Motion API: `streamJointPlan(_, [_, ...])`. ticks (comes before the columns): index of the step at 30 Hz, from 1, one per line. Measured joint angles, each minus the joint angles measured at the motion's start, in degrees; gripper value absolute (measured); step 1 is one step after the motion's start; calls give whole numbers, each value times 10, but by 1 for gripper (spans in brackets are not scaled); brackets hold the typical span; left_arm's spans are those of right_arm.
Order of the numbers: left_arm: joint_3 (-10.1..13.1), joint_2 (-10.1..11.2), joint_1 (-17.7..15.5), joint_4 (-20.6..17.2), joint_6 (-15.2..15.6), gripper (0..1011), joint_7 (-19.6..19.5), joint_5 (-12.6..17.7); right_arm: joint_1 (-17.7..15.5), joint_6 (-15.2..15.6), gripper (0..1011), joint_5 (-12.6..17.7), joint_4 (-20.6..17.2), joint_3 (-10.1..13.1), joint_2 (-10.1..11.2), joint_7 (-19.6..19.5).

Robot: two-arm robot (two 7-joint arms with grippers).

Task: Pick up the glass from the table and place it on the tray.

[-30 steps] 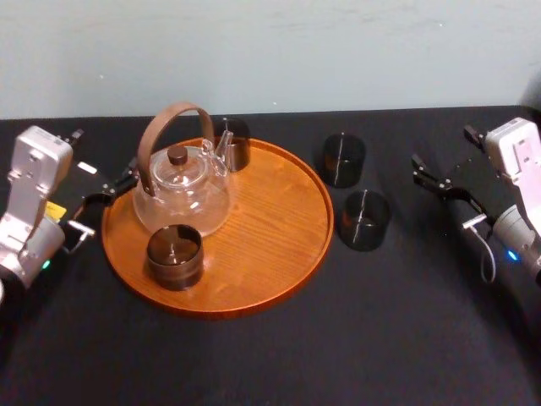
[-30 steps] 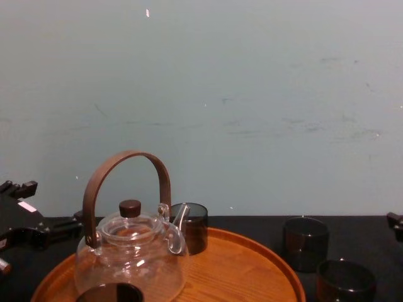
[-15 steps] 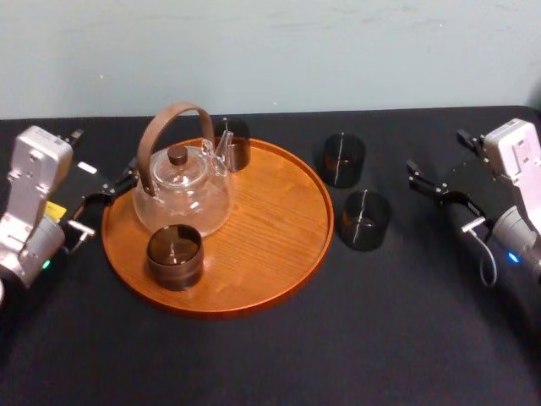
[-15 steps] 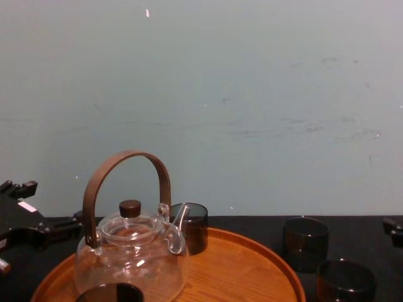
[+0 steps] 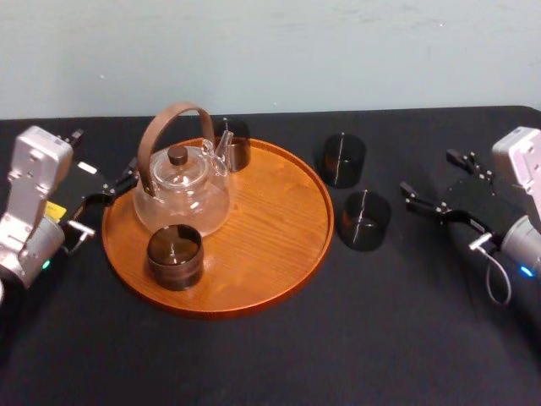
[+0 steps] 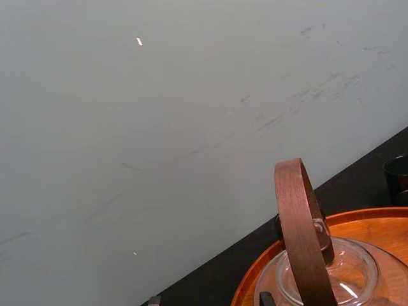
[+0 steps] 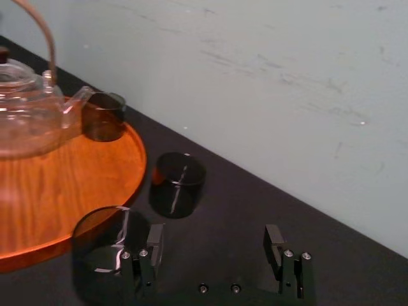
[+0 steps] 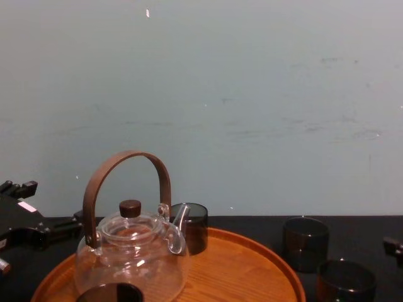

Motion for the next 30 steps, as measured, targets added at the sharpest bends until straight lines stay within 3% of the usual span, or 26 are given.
streamJointPlan(15, [0,0,0,0,0,1001,0,0,-51,10,1002,29,-45,22,33,78])
streamJointPlan(30, [0,0,0,0,0,1001,0,0,-52,44,1002,26,-46,20,14,111])
